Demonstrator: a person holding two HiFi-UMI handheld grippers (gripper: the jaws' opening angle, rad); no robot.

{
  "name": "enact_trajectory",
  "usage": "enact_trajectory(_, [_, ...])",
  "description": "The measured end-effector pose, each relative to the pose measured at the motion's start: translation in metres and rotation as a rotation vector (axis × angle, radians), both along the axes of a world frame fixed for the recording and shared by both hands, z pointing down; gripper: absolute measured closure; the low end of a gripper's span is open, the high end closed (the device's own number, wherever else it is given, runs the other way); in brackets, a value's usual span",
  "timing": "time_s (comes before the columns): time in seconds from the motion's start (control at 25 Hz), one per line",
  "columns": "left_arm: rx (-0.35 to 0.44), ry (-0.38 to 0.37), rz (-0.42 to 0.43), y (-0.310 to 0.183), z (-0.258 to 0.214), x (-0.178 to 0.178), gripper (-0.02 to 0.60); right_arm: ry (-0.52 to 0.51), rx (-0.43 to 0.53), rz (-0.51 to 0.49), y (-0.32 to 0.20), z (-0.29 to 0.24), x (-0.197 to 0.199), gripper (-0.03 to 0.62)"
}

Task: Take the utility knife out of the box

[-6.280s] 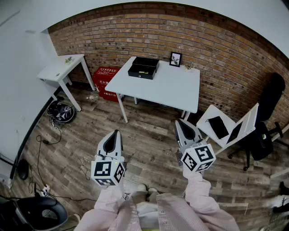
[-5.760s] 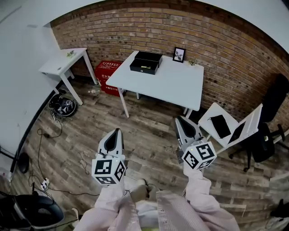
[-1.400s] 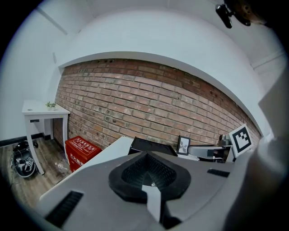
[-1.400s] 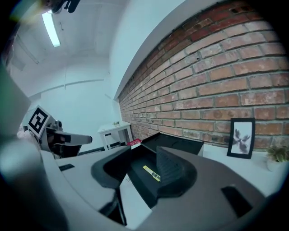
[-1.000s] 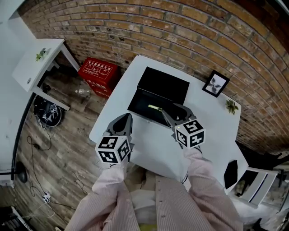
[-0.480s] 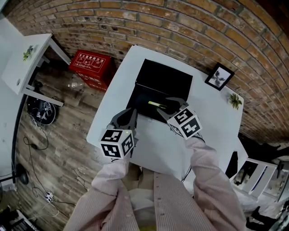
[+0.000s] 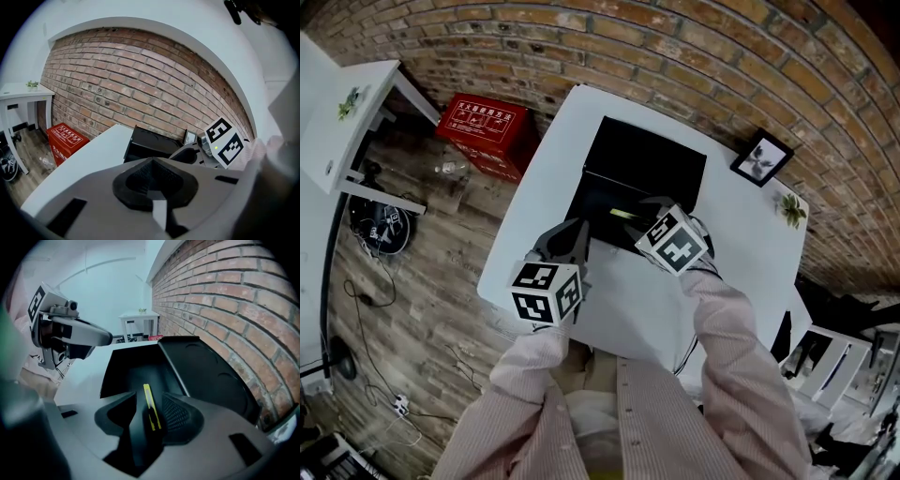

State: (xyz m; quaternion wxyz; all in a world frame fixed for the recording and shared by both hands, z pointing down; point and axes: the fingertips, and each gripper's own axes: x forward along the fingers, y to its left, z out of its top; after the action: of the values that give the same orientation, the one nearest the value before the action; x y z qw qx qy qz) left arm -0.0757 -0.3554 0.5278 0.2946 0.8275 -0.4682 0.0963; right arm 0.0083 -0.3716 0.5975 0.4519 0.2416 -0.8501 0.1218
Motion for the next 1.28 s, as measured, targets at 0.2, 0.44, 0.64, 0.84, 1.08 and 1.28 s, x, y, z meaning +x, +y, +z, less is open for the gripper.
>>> enact_trajectory(0.2, [-0.021,0.012,-0.003,-0.002,0.005,-0.002,0.589,0.057,-0.053,-0.033,-0.001,0.013,-0.005,0.419])
enact_trajectory(0.44, [-0.028,0.014,-0.001,-0.004,0.008,-0.003,0.589,0.109,-0.085,-0.077,0.002,0.026,-0.010,0.425])
enact_trajectory(0.64, [-0.035,0.014,-0.004,-0.006,0.010,-0.006,0.589,0.128,-0.088,-0.100,0.002,0.030,-0.011,0.464])
enact_trajectory(0.84, [-0.040,0.013,-0.004,-0.006,0.013,-0.004,0.589,0.114,-0.105,-0.115,0.005,0.031,-0.011,0.493])
enact_trajectory(1.08, [-0.043,0.011,-0.001,-0.005,0.014,-0.002,0.589,0.118,-0.101,-0.166,0.009,0.031,-0.013,0.537])
enact_trajectory(1.28, [-0.039,0.010,0.001,-0.001,0.011,-0.002,0.589,0.119,-0.093,-0.180,0.011,0.030,-0.015,0.542])
